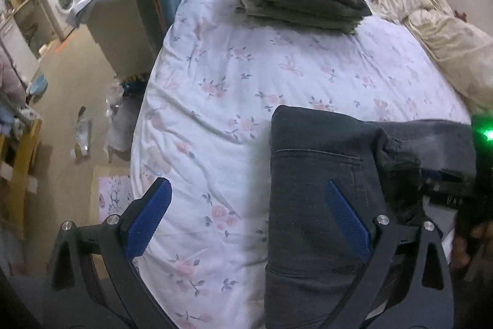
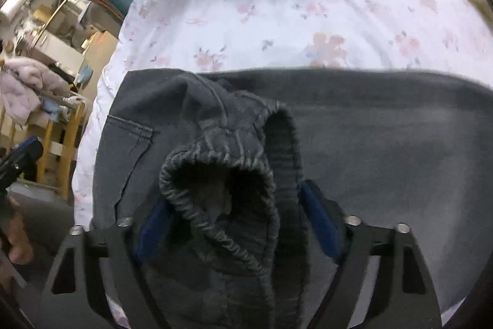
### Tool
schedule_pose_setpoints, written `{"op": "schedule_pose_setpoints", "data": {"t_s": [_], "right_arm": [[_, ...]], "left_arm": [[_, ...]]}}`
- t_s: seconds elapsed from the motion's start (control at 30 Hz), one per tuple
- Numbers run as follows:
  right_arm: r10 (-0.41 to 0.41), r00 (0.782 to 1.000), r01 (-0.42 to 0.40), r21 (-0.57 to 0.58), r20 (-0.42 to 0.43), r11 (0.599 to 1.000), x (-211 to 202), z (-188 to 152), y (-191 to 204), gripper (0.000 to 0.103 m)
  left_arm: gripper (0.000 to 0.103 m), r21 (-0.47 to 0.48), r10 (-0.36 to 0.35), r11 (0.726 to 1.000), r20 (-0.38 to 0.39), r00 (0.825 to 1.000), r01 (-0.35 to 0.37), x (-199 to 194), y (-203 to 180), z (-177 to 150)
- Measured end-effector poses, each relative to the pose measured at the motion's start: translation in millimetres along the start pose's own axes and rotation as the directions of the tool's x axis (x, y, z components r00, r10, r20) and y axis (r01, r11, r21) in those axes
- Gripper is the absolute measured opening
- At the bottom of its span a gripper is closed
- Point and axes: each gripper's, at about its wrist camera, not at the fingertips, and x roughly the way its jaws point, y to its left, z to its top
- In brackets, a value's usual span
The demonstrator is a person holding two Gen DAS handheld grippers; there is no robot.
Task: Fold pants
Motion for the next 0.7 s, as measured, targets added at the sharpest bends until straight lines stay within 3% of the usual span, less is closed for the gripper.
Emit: {"op": "schedule_pose_setpoints", "data": {"t_s": [0.07,0.17,0.2,0.3,0.37,0.4,0.47,0.57,0.63,0.7], "right_arm": [[0.036,0.998,-0.034,-0.027,0.05,0.999,-17.8,1.3,4.4,0.015],[0.159,0.974,-0.158,-0.021,0.159,0.987,-46.6,7.2,3.1,0.014],[0.161,0.971,-0.165,0.005,0.175,0.986,-46.7,10.7,-2.2,0.014],[0.106,0.99,-0.12,0.155,0.097,0.981,-14.5,17.6,-33.2,0.014],[0.094,0.996,-0.091,0.259,0.0,0.962,13.6,13.5,-54.8,0.031],[0.068,0.998,-0.061,0.291,-0.014,0.955,15.1,10.3,-61.2,0.059],[0.048,0.999,-0.048,0.328,0.008,0.944,2.3,3.0,-67.8,0.085],[0.055,0.998,-0.056,0.36,0.014,0.931,-15.8,-13.6,-74.1,0.088],[0.048,0.996,-0.017,0.393,-0.068,0.919,-13.6,-32.6,-78.3,0.09],[0.079,0.991,-0.019,0.472,-0.108,0.882,-10.0,-58.0,-85.0,0.09]], "left_arm": [[0.098,0.005,-0.008,1.0,-0.006,1.0,0.008,2.6,-1.5,1.0],[0.098,-0.009,-0.047,0.999,-0.012,0.999,0.047,2.5,-3.7,4.1],[0.098,-0.01,-0.051,0.999,-0.012,0.999,0.051,3.1,-5.3,4.9],[0.098,0.009,-0.041,0.999,-0.014,0.999,0.041,5.5,-11.0,6.5],[0.098,0.018,-0.03,0.999,-0.018,0.999,0.03,7.9,-12.0,6.7],[0.098,0.012,-0.024,1.0,-0.021,0.999,0.024,8.7,-10.6,6.7],[0.098,-0.011,-0.028,1.0,-0.029,0.999,0.027,10.5,-7.0,7.3],[0.098,-0.04,-0.037,0.999,-0.04,0.999,0.035,13.1,-3.0,8.6],[0.098,-0.047,-0.037,0.998,-0.039,0.999,0.035,13.1,-2.5,9.5],[0.098,-0.039,-0.032,0.999,-0.031,0.999,0.031,12.1,-2.5,10.7]]}}
